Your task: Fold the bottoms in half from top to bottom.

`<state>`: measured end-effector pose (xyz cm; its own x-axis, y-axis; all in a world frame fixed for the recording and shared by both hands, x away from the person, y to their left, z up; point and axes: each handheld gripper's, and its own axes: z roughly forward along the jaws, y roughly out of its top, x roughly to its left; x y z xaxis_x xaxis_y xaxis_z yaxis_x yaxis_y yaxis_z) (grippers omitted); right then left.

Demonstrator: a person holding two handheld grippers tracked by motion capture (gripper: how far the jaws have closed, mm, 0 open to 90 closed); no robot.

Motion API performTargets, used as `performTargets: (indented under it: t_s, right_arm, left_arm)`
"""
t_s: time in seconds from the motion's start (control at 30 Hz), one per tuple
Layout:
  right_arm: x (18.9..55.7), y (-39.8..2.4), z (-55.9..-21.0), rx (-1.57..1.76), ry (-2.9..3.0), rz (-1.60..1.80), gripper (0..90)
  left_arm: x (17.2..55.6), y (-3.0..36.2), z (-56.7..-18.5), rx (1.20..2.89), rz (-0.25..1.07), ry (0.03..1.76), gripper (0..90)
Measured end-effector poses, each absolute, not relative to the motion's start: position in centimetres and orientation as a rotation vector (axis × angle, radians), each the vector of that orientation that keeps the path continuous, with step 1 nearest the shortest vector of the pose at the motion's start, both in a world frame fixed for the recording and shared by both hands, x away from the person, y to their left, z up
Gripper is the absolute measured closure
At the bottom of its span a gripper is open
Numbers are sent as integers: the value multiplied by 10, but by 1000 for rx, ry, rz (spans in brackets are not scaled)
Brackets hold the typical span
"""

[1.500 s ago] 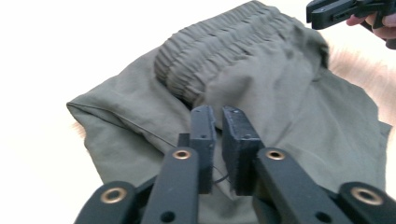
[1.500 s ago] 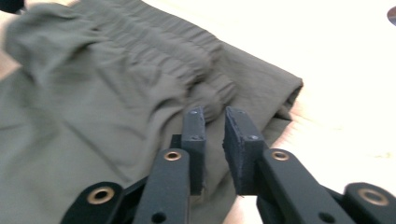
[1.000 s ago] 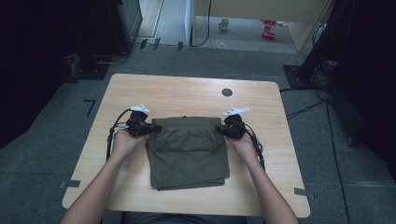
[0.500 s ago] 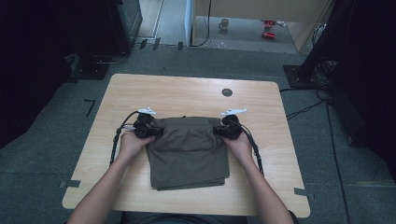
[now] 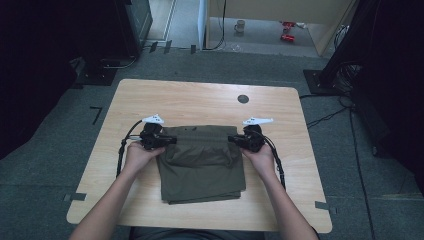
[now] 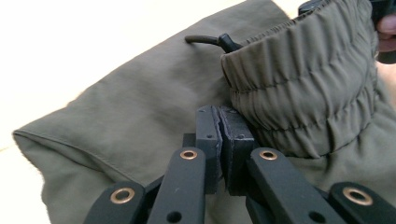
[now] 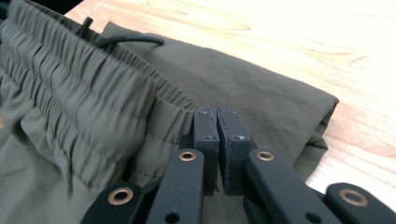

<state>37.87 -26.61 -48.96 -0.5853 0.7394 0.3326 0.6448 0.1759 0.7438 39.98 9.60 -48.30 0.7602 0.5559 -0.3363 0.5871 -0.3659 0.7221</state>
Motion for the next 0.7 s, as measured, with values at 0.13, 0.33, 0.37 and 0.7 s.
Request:
performTargets:
  t_s: [0.13, 0.33, 0.37, 0.7]
  right_arm:
    - [372, -267, -488, 1360, 2338, 1384, 867]
    - [357, -267, -483, 1301, 2351, 1363, 852]
    - [354, -267, -482, 1291, 2359, 1349, 849]
    - [335, -266, -478, 1209, 2381, 1278, 828]
  left_arm:
    - [390, 96, -478, 2051, -34, 833, 874]
    - [376, 97, -472, 2059, -12, 807, 863]
    - [375, 97, -472, 2059, -12, 804, 862]
    - [357, 97, -467, 2074, -13, 775, 845]
